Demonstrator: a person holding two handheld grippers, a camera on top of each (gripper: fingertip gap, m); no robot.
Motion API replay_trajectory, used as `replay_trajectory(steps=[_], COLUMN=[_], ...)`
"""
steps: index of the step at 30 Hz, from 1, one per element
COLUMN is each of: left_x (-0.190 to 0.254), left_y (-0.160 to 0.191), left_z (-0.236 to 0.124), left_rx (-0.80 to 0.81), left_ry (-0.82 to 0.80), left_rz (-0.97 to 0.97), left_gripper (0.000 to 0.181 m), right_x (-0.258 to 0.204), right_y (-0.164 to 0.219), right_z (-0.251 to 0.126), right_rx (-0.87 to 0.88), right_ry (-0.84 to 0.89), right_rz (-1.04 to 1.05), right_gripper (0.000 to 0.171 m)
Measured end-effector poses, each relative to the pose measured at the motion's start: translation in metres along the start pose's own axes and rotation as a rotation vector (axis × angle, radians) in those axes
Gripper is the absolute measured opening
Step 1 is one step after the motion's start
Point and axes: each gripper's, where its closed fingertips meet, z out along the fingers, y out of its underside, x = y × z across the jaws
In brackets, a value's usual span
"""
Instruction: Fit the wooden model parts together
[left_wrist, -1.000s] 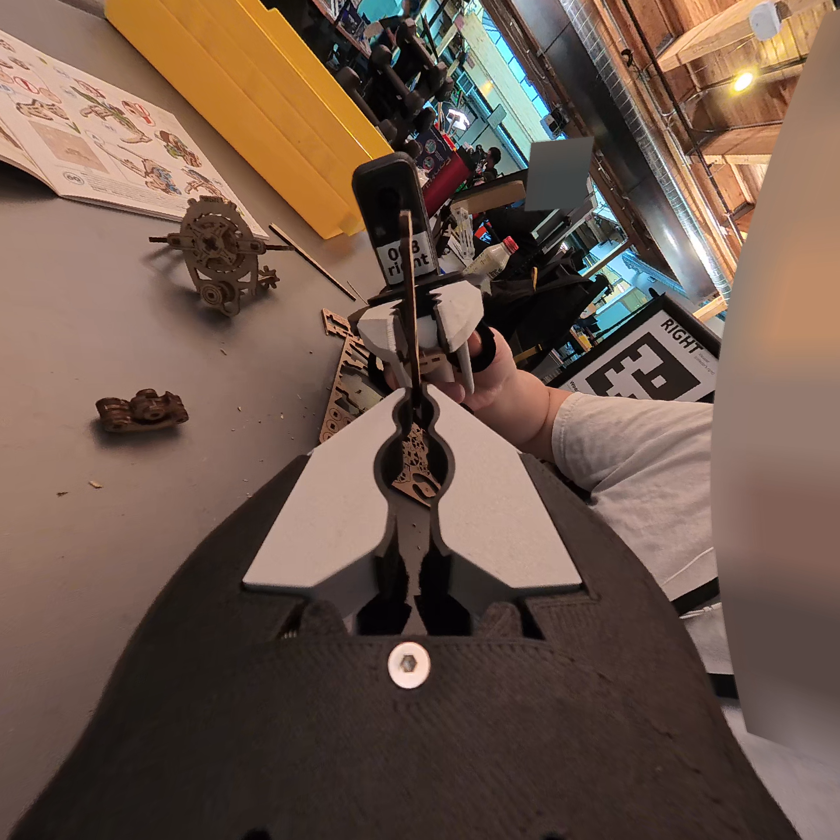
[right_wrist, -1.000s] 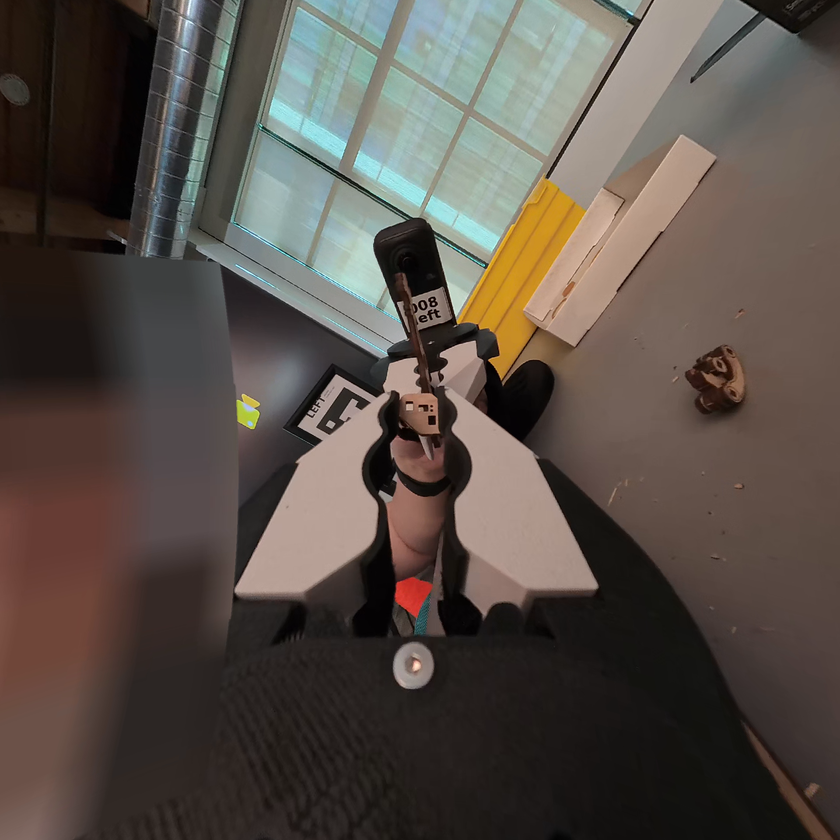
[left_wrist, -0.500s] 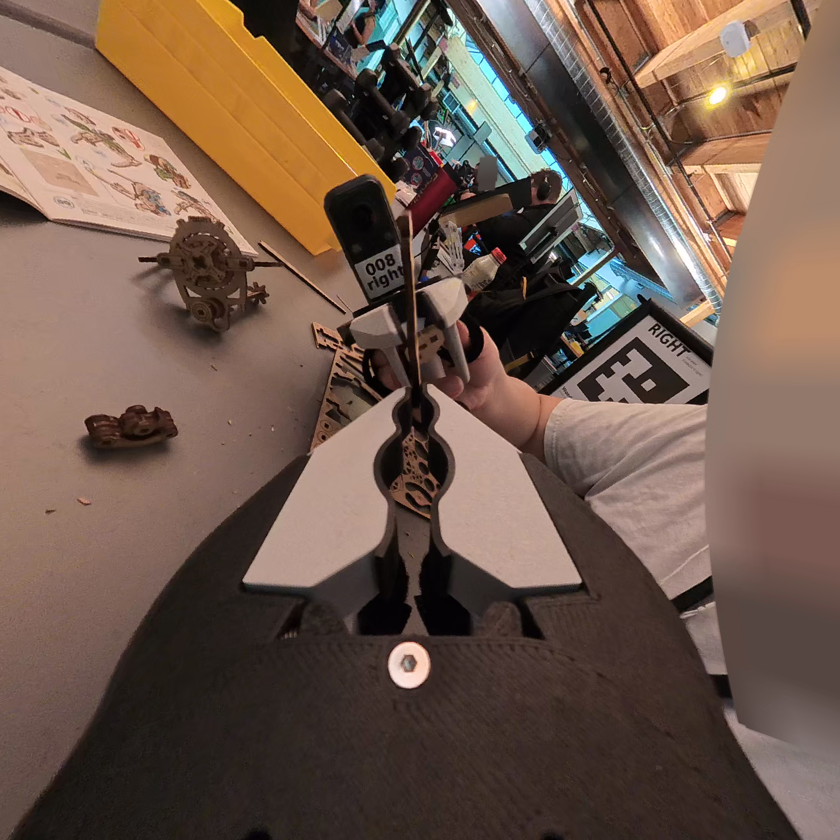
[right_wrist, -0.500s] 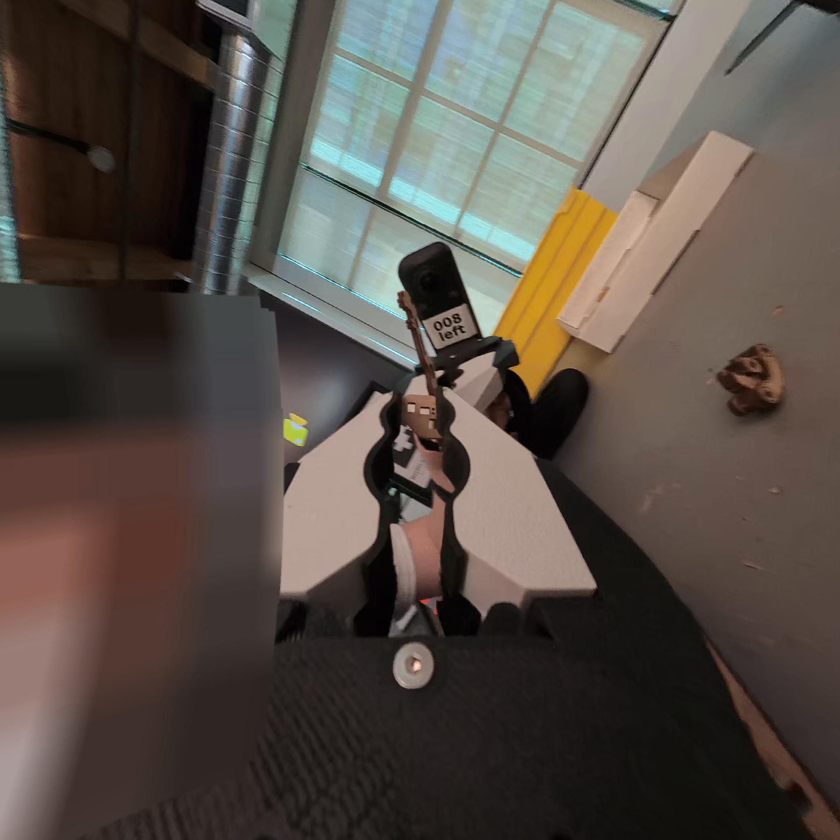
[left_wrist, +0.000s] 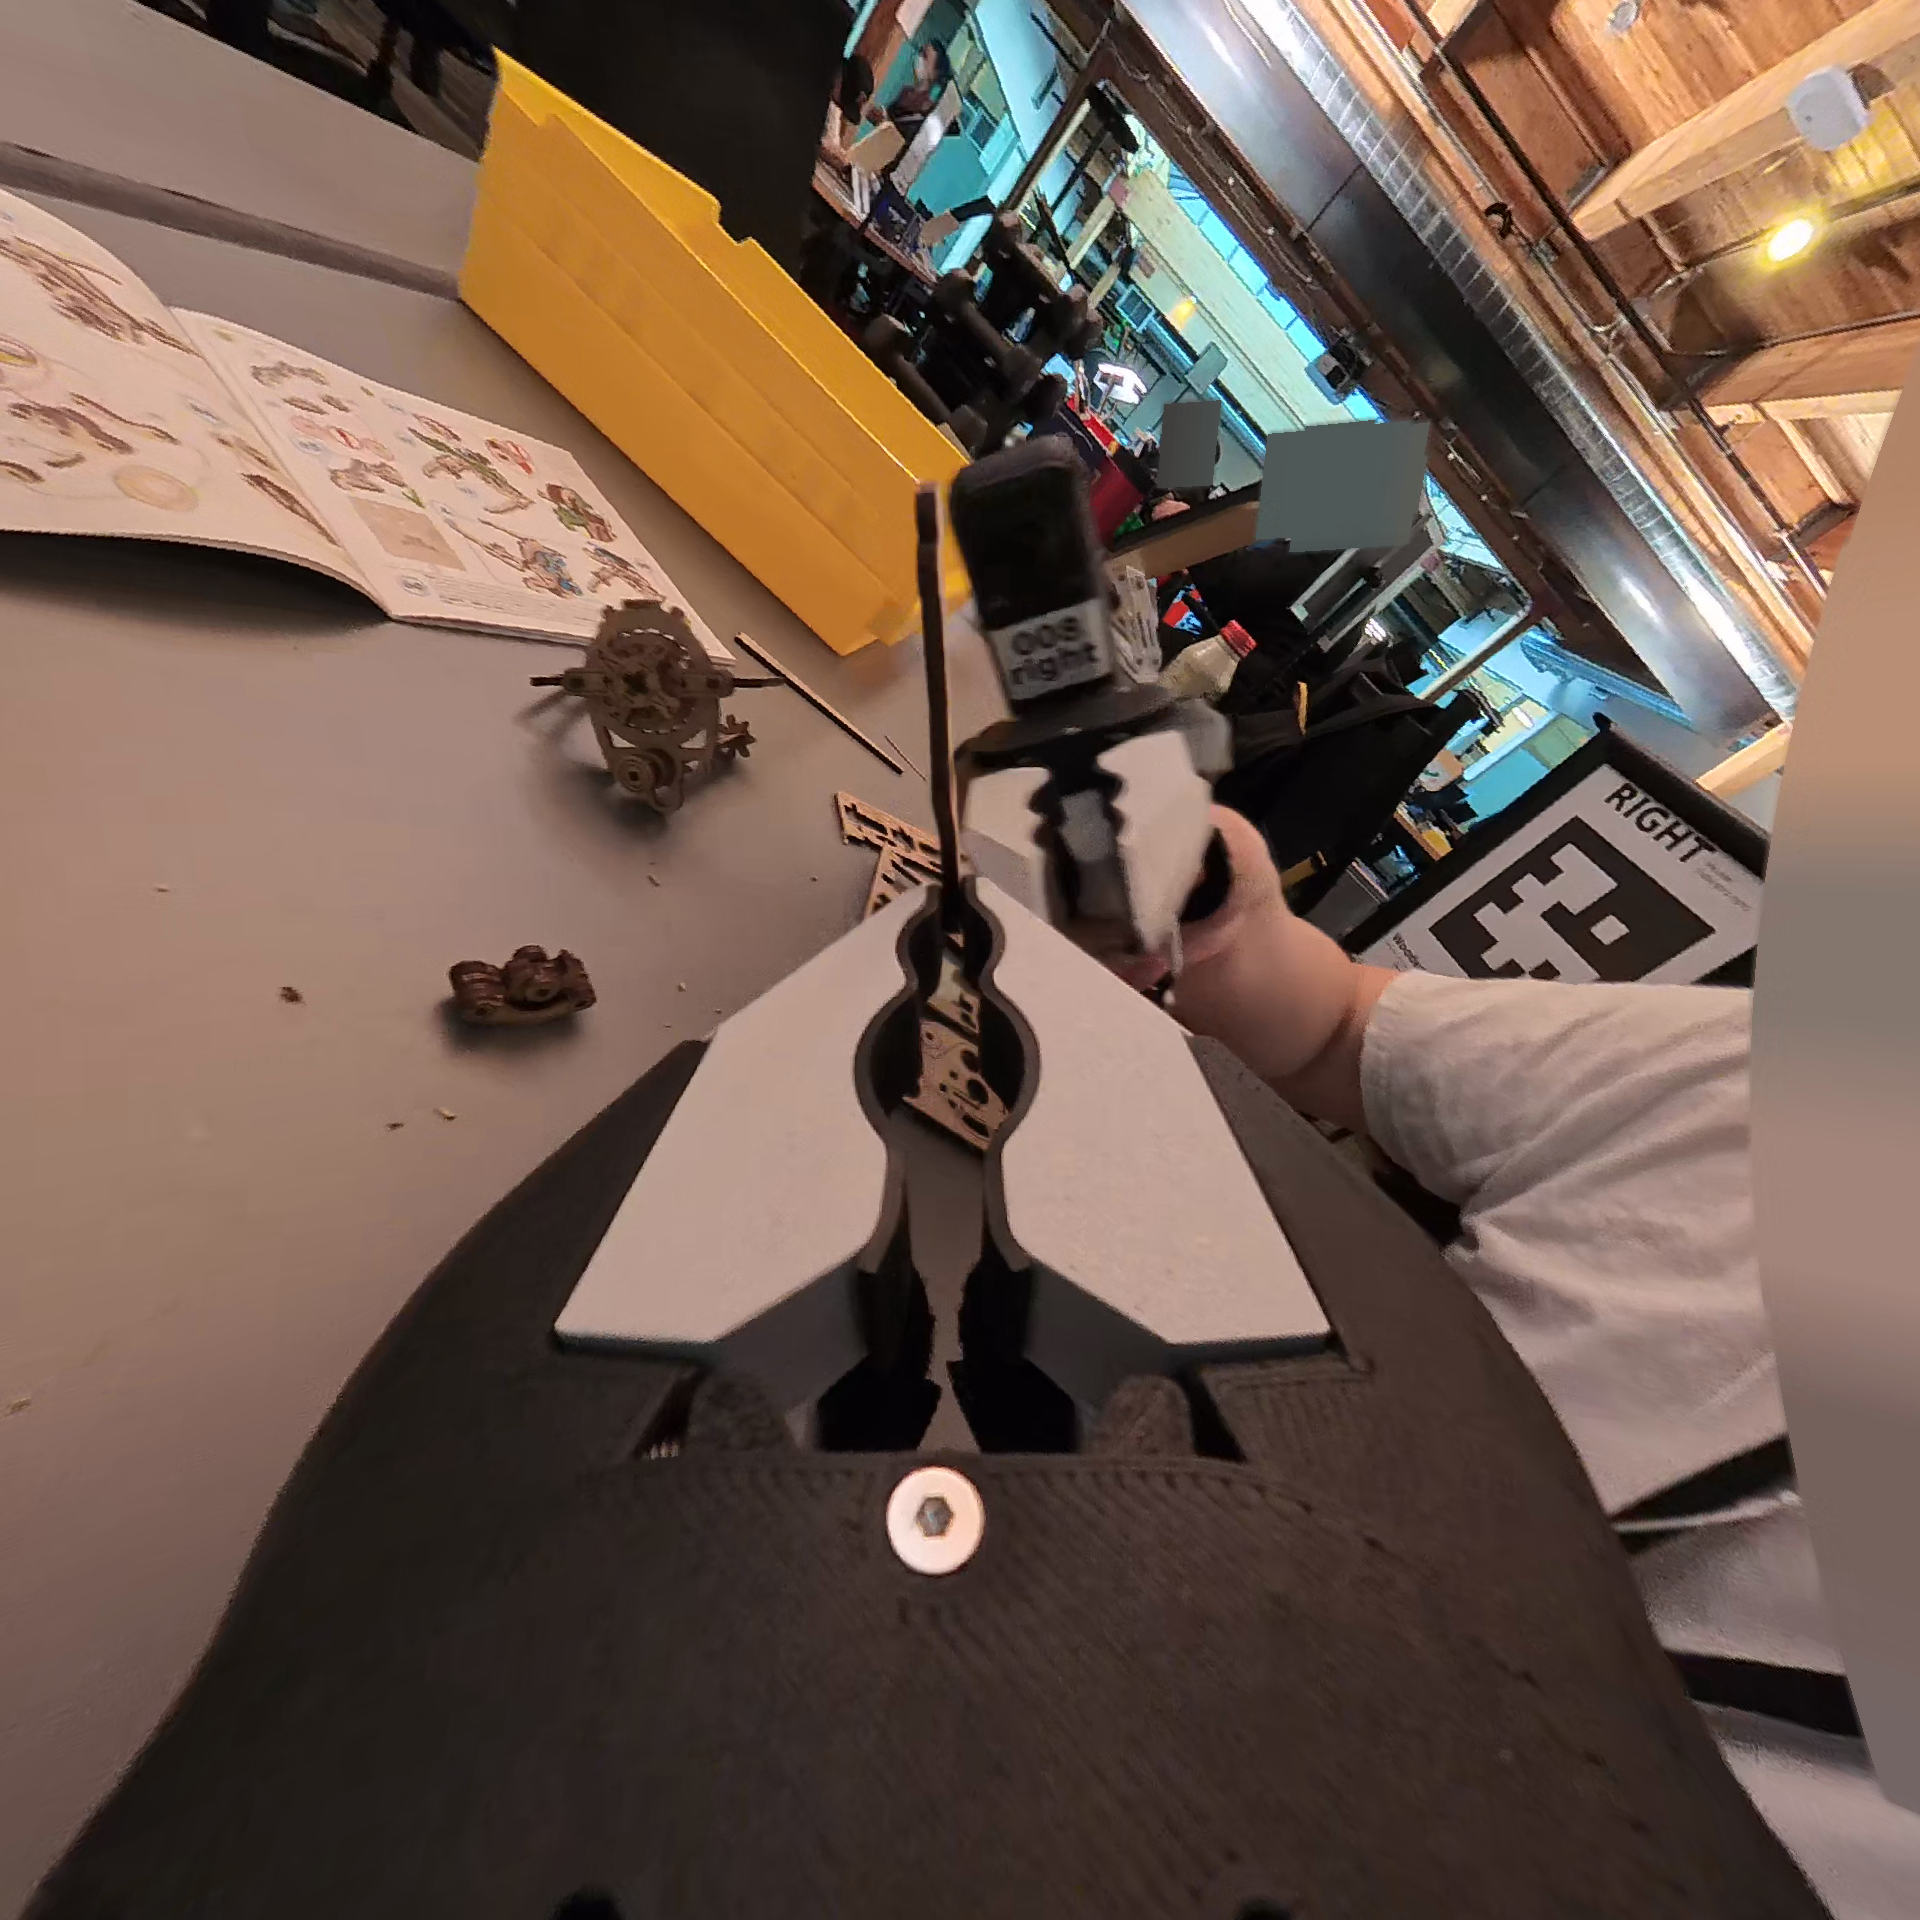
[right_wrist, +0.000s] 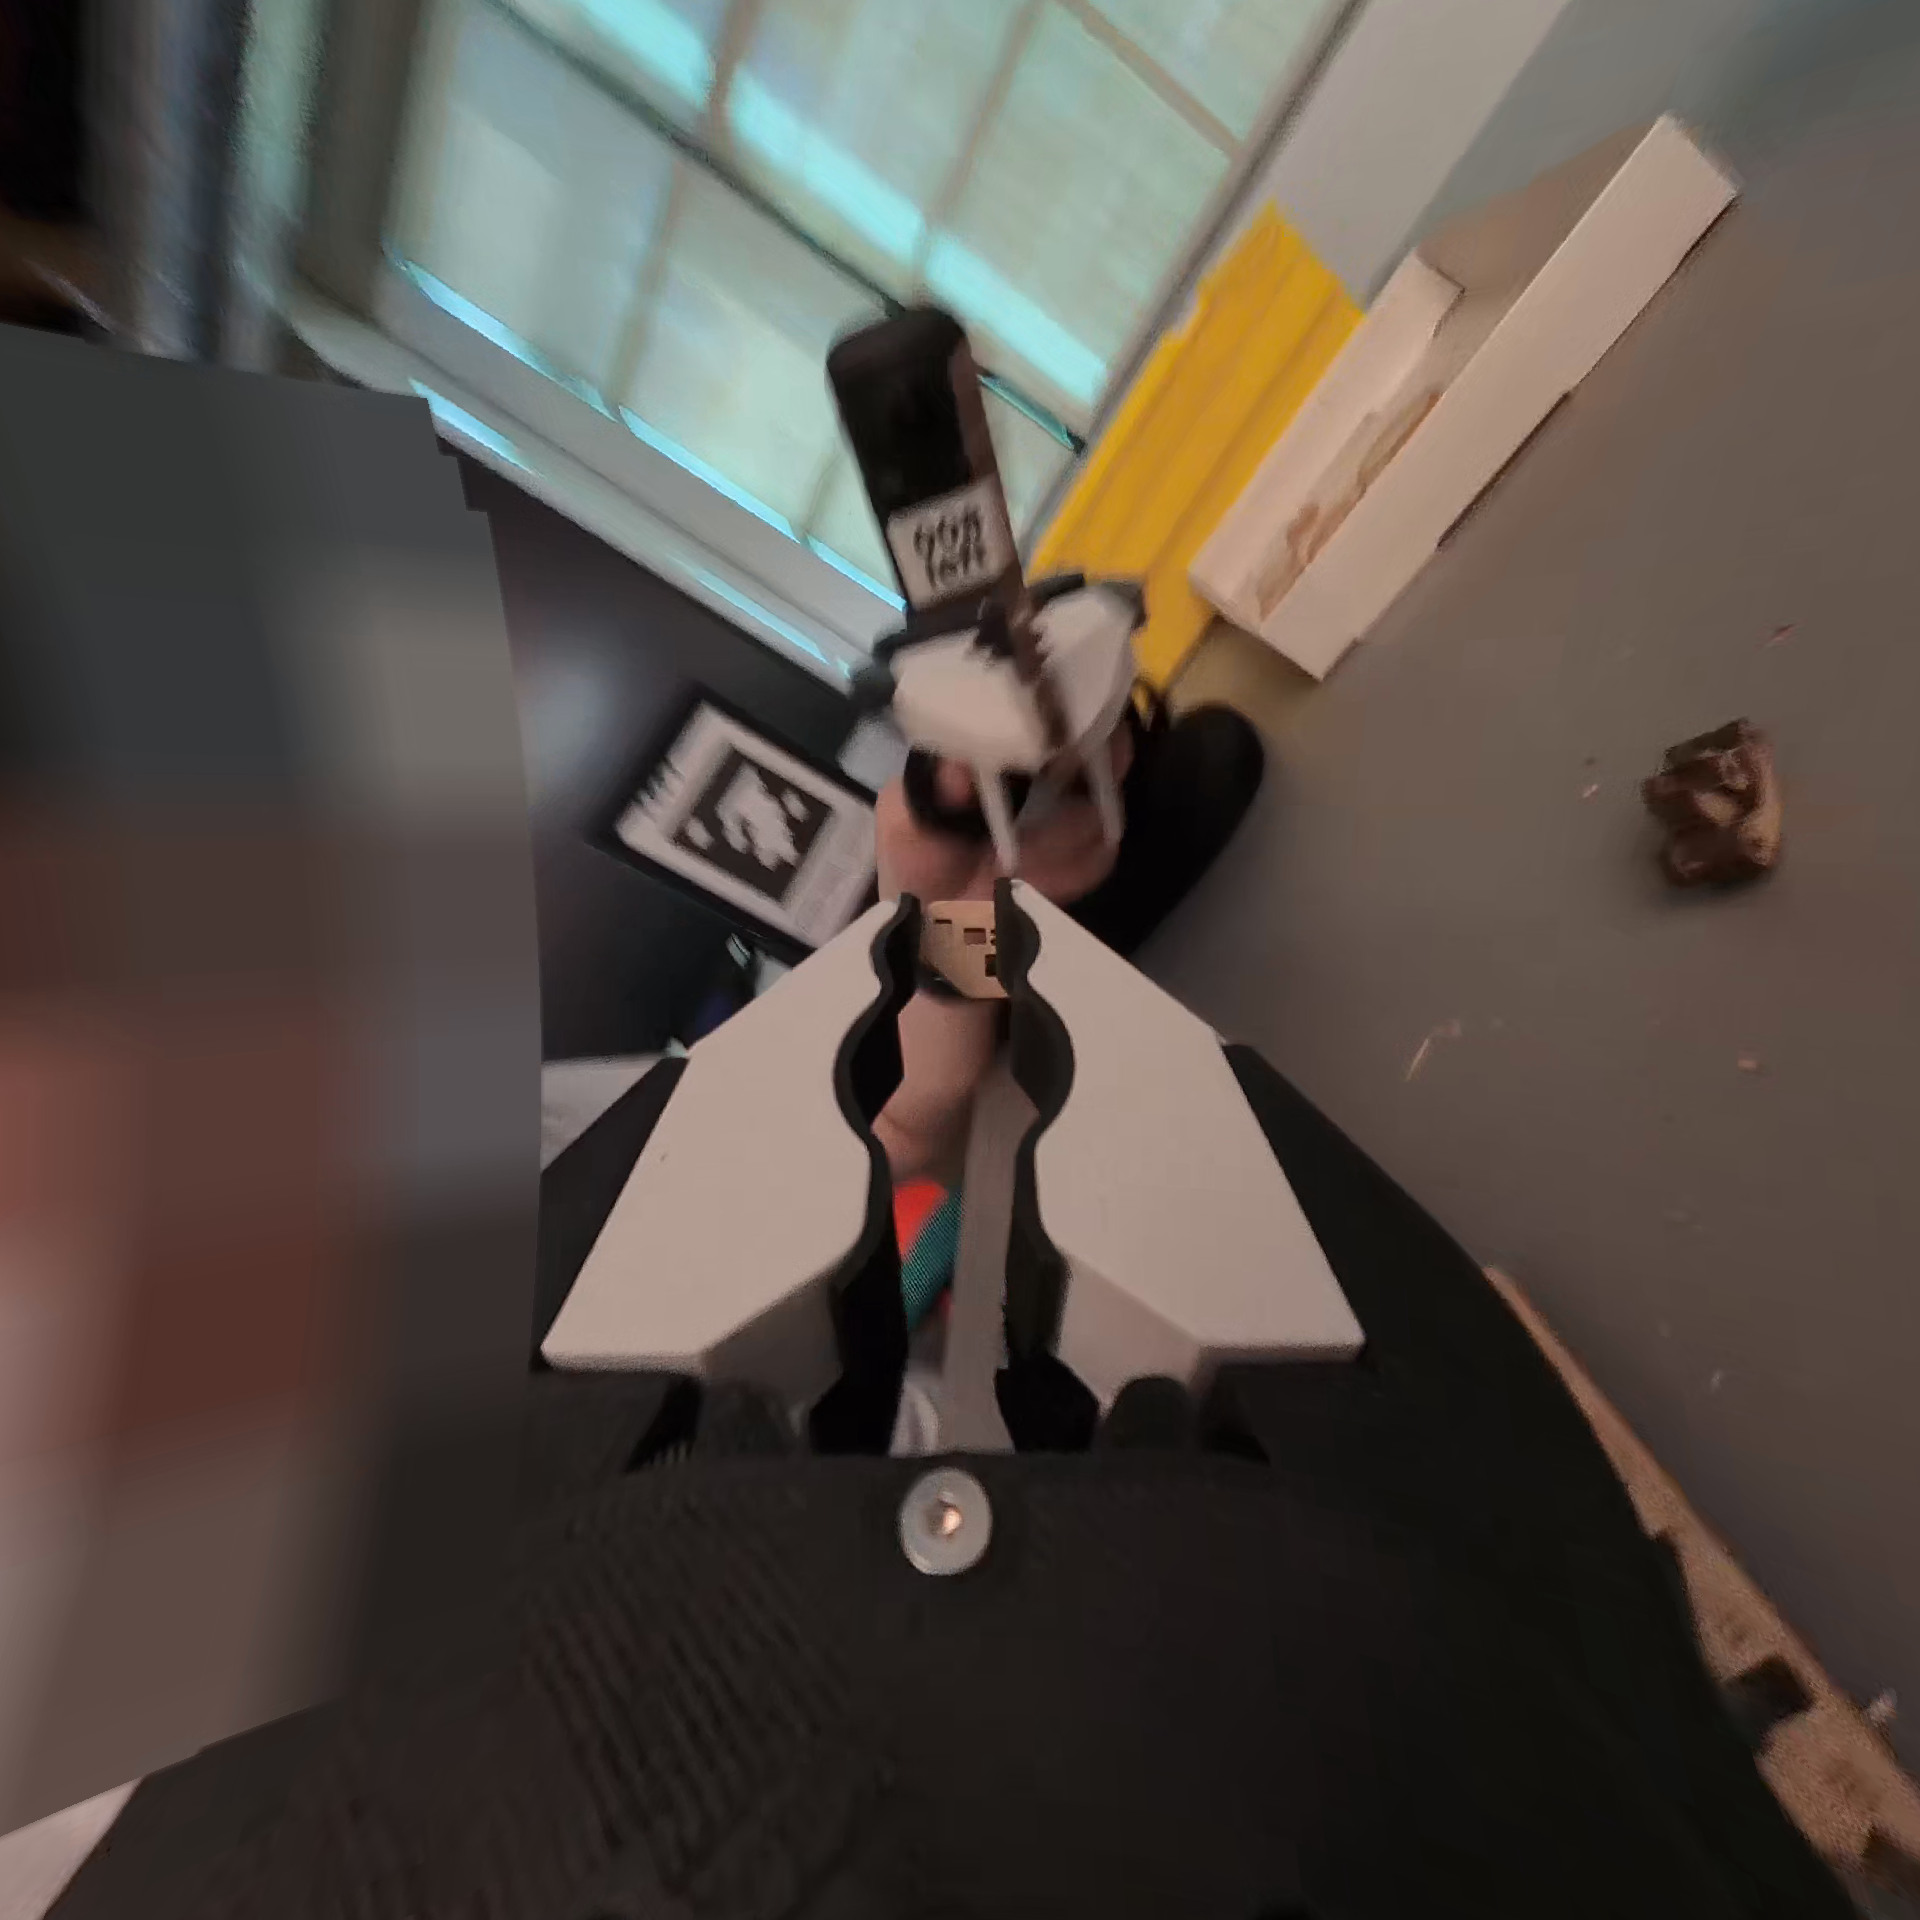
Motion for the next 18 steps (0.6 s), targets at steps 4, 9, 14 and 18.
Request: replay_trajectory(steps=[4,9,14,18], left_x=[-0.002,0.009,0.01,0.015], left_y=[-0.004,-0.002,0.006,0.009], left_z=[-0.003,0.001,0.007,0.009], left_rx=[0.016,0.001,-0.047,-0.058], left_ry=[0.005,0.029,-0.002,0.035], left_rz=[-0.003,0.031,0.104,0.08], left_gripper=[0.0,0.0,0.0,0.0], right_x=[0.005,0.016,0.005,-0.002], right_y=[0.039,0.069,0.087,0.122], right_z=[-0.016,-0.045,-0.051,-0.034], right_rx=[-0.104,-0.058,-0.081,-0.27], right_ry=[0.191,0.39,0.538,0.648], right_rz=[-0.115,-0.127,-0.366,-0.591], right_gripper=[0.0,0.0,0.0,0.019])
